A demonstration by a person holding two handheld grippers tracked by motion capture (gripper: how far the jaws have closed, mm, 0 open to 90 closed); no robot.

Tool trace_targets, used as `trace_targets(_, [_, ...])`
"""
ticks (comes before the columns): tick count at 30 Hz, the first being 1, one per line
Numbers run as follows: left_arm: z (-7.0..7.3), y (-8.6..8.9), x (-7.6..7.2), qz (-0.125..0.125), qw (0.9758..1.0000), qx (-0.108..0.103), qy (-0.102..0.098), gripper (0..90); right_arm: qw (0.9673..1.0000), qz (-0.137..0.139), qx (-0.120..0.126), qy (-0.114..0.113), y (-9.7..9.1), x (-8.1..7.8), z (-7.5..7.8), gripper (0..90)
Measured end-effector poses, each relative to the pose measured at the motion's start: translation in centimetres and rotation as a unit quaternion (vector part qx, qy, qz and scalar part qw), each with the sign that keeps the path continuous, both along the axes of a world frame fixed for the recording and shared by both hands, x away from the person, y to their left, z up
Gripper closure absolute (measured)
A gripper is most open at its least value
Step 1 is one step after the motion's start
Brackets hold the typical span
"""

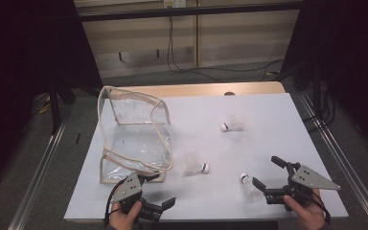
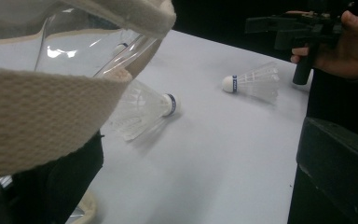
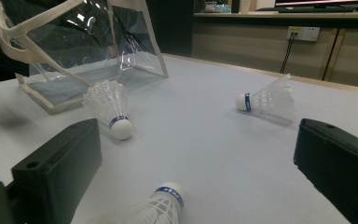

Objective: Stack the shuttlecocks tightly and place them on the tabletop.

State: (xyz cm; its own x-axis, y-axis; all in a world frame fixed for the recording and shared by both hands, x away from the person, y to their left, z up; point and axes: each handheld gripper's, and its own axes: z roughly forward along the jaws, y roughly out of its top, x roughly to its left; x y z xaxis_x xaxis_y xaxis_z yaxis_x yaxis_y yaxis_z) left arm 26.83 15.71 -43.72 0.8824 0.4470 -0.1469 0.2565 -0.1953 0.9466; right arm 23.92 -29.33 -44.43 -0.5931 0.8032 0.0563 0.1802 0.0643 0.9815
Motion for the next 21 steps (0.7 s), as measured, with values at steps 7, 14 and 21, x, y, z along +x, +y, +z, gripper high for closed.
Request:
trace_targets(7, [-0.2, -0.3, 0.0, 0.009, 0.9999, -0.001, 0.005, 0.8, 1.0000, 0.003, 0.004, 0.003, 0.1, 0.2, 0.0, 0.4])
trace_targets(14, [-0.3, -1.3, 0.2, 0.011, 0.9998, 0.013, 0.004, 0.6, 0.9999, 0.008, 0.004, 0.005, 0.3, 0.3, 0.0, 0.4])
trace_targets(21, [-0.6, -2.2, 0.3, 0.003, 0.9997, 0.023, 0.005, 1.5, 1.0000, 0.005, 0.003, 0.006, 0.1, 0.4, -0.1, 0.4])
